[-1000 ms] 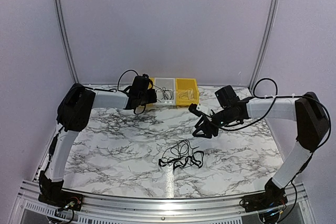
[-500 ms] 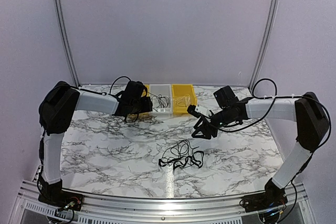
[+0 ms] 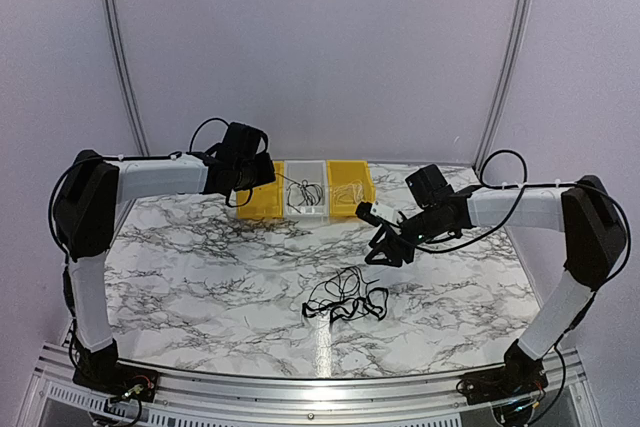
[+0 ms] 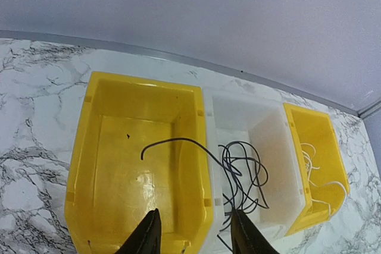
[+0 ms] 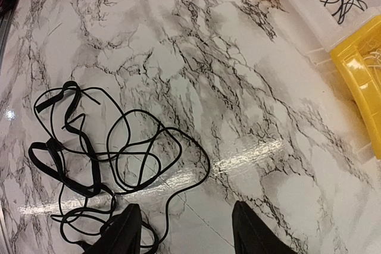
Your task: Untangle the cables
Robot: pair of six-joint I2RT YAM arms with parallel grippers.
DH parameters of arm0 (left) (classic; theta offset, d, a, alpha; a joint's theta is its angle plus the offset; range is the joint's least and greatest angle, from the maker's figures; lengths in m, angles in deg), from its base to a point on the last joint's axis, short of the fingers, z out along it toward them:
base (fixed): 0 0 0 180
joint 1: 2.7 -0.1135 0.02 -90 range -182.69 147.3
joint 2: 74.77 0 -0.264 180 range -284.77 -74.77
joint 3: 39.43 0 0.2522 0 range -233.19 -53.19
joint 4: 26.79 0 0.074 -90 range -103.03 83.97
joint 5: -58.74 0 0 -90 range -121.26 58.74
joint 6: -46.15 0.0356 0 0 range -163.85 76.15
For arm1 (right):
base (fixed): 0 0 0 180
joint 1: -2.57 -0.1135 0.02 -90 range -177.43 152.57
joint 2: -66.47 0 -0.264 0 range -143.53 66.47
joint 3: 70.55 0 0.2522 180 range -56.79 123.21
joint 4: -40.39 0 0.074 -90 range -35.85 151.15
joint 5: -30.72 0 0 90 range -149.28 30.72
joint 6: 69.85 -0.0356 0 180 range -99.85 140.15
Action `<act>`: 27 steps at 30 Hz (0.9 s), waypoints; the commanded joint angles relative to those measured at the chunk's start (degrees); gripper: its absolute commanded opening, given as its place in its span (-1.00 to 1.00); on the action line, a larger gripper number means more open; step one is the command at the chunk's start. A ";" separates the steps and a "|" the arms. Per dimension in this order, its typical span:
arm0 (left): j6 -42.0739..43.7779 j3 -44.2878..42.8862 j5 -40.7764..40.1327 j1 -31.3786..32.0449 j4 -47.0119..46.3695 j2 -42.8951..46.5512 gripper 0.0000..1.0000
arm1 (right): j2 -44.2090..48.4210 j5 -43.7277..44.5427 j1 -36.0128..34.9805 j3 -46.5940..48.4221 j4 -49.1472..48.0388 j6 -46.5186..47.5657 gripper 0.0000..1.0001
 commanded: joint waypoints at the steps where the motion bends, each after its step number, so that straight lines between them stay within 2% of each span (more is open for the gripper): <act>1: 5.09 -6.80 -2.29 -0.66 8.62 -3.43 -0.18 | 0.21 1.13 -0.66 1.95 0.45 1.12 0.05; 5: 8.57 -13.26 -2.64 -1.48 15.99 -7.58 -0.13 | 0.04 1.11 -0.87 2.01 0.64 1.44 0.05; 10: 10.31 -16.91 -0.08 -2.63 18.69 -10.69 -0.19 | -0.46 1.43 -1.30 2.03 0.91 1.75 0.05; 21: 13.01 -24.53 -0.38 -4.00 21.35 -18.34 -0.23 | -1.09 3.06 -1.66 2.29 1.39 2.64 0.04; 27: 15.14 -30.11 0.95 -4.55 21.14 -22.54 -0.43 | -1.66 3.35 -1.66 2.30 1.50 2.88 0.05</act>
